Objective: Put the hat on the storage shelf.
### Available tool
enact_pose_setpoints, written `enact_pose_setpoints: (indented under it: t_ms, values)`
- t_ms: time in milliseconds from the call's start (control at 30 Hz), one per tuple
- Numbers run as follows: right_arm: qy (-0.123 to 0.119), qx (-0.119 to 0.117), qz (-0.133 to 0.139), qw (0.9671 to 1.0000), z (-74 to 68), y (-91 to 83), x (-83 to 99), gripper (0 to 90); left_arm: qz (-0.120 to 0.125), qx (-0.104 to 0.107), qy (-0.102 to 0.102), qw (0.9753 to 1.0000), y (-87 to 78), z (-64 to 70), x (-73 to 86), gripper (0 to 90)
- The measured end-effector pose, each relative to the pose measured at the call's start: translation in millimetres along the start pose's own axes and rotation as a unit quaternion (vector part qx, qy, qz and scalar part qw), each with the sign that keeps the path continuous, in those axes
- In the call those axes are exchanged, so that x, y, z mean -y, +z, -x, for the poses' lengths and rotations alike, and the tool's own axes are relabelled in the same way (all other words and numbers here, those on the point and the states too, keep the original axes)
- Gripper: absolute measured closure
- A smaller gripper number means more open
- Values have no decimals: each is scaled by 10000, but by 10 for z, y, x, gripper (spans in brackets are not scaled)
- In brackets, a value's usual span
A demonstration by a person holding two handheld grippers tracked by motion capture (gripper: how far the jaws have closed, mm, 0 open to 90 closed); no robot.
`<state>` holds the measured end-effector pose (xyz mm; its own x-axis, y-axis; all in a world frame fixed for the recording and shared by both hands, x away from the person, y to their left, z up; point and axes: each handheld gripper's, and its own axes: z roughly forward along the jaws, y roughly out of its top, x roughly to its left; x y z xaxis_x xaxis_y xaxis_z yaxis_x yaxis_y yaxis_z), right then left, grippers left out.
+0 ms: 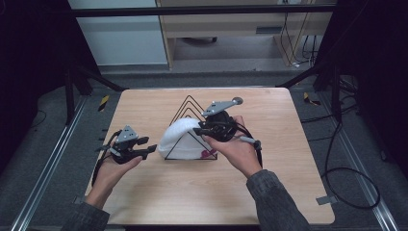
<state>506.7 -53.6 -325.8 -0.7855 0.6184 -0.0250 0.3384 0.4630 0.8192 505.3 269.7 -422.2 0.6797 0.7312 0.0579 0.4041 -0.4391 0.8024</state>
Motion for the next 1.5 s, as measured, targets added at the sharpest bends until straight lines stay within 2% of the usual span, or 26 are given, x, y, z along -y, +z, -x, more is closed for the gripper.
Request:
enact_pose_setpoints:
  t_ms: [100,267,433,500,533,600,633,767,800,833,867,933,1067,1133,1233,1300,1433,1500]
  values:
    - [35,-9,47,10000,-5,-47,2,669,-132,-21,-41,9999,-7,-15,41,277]
    - [78,22,55,10000,-2,-69,14,634,-159,-84,18,9998,-16,0,116,87]
    - [165,42,112,9998,-14,-126,55,564,-322,34,21,9995,13,37,253,71]
    - [214,44,153,9996,-13,-141,65,522,-369,-60,11,9993,32,45,307,60]
    - [246,88,137,9996,-13,-147,77,484,-415,-120,-57,9990,60,45,355,60]
    - [248,99,123,9996,-13,-146,87,465,-471,-161,-81,9987,82,50,383,60]
    - [249,159,102,9995,-16,-154,108,426,-541,-220,-70,9983,112,60,410,59]
    - [286,183,179,9993,-25,-188,148,369,-587,-322,-59,9977,133,76,447,58]
    - [281,248,209,9991,-33,-218,178,330,-647,-473,44,9968,147,92,475,51]
    - [299,275,220,9989,-35,-236,196,317,-633,-513,29,9967,152,100,498,52]
    - [299,275,220,9989,-35,-236,196,317,-633,-513,29,9967,152,100,498,53]
    - [330,389,210,9985,-36,-289,262,258,-553,-366,-125,9977,163,91,555,51]
    - [410,428,204,9980,-39,-330,332,212,-615,-513,-108,9967,189,49,575,51]
    - [411,526,199,9976,-46,-374,417,166,-629,-447,-201,9968,211,33,598,50]
    - [396,605,223,9971,-44,-403,488,118,-656,-388,-190,9969,234,61,616,49]
    - [364,629,192,9972,-46,-430,542,108,-722,-324,-94,9968,260,96,627,46]
    - [237,686,213,9971,-21,-496,653,118,-756,-300,-98,9966,289,95,644,43]
    - [327,641,217,9972,13,-519,718,108,-768,-281,-170,9965,299,79,668,43]
